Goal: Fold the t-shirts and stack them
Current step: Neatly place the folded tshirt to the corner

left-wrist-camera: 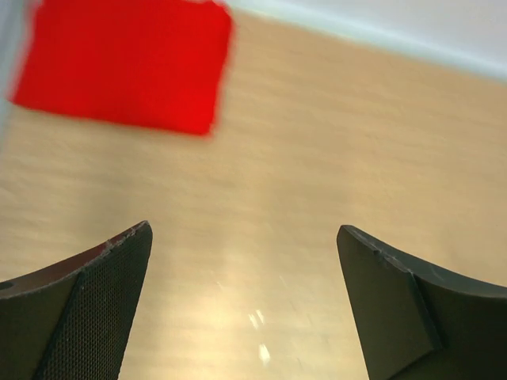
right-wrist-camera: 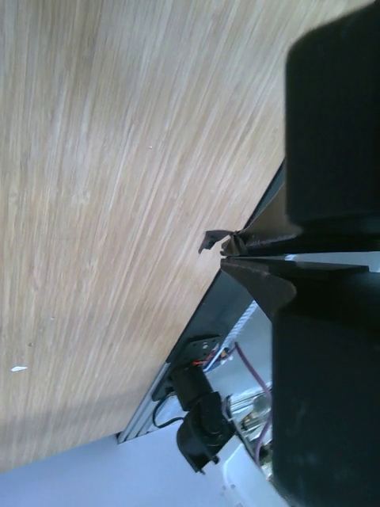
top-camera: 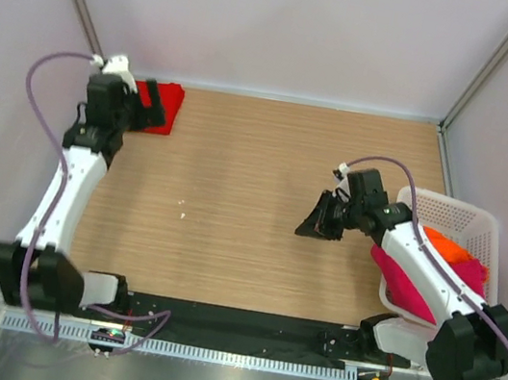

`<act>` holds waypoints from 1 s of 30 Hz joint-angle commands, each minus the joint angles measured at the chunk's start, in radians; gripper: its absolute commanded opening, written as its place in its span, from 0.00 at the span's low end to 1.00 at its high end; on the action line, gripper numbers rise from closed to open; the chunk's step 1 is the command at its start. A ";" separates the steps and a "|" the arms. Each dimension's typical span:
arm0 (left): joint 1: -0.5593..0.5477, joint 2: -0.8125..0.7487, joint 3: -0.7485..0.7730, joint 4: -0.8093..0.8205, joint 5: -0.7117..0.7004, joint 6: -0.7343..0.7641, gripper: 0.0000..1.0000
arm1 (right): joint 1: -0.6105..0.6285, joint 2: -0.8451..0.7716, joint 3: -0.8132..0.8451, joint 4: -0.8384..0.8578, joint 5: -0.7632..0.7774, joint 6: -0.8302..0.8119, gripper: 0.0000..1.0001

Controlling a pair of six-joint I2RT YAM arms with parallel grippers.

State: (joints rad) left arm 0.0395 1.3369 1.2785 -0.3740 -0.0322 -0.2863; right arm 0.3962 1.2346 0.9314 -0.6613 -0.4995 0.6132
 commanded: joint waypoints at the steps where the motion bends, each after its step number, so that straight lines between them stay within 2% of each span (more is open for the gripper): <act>1: -0.157 -0.146 -0.203 -0.167 0.112 -0.070 1.00 | 0.004 -0.104 -0.123 0.202 0.000 0.108 0.14; 3: -0.179 -0.276 -0.321 -0.166 0.170 -0.146 1.00 | 0.003 -0.154 -0.221 0.322 0.010 0.173 0.18; 6: -0.220 -0.416 -0.413 -0.129 0.242 -0.241 1.00 | 0.007 -0.251 -0.331 0.443 0.039 0.244 0.24; 7: -0.233 -0.450 -0.439 -0.106 0.277 -0.263 1.00 | 0.010 -0.277 -0.353 0.456 0.051 0.250 0.31; 8: -0.242 -0.525 -0.497 -0.039 0.334 -0.319 1.00 | 0.010 -0.321 -0.388 0.460 0.096 0.256 0.46; 9: -0.242 -0.562 -0.498 -0.004 0.371 -0.350 1.00 | 0.012 -0.351 -0.407 0.462 0.096 0.257 0.54; 11: -0.247 -0.639 -0.602 0.071 0.479 -0.430 1.00 | 0.012 -0.429 -0.472 0.489 0.107 0.267 0.68; 12: -0.247 -0.677 -0.640 0.130 0.504 -0.508 1.00 | 0.015 -0.455 -0.492 0.494 0.111 0.266 0.79; 15: -0.253 -0.852 -0.787 0.187 0.575 -0.605 1.00 | 0.016 -0.570 -0.591 0.490 0.142 0.286 0.91; 16: -0.253 -0.957 -0.821 0.190 0.589 -0.651 1.00 | 0.016 -0.602 -0.638 0.486 0.151 0.298 0.92; 17: -0.253 -1.007 -0.900 0.193 0.601 -0.677 1.00 | 0.018 -0.631 -0.663 0.492 0.162 0.328 0.99; 22: -0.254 -1.371 -1.129 0.207 0.675 -0.881 1.00 | 0.020 -0.823 -0.789 0.483 0.197 0.399 1.00; 23: -0.256 -1.342 -1.148 0.258 0.705 -0.930 1.00 | 0.021 -0.846 -0.811 0.459 0.203 0.401 1.00; 25: -0.257 -1.308 -1.160 0.290 0.721 -0.923 1.00 | 0.021 -0.880 -0.830 0.436 0.222 0.413 1.00; 28: -0.259 -1.380 -1.189 0.319 0.701 -0.951 1.00 | 0.021 -0.946 -0.856 0.399 0.228 0.422 1.00; 30: -0.259 -1.360 -1.217 0.399 0.725 -1.022 1.00 | 0.021 -0.992 -0.859 0.361 0.237 0.416 1.00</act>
State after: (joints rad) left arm -0.2165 0.0135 0.0765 -0.1413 0.6300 -1.1954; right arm 0.4122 0.2920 0.0856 -0.2497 -0.3016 1.0126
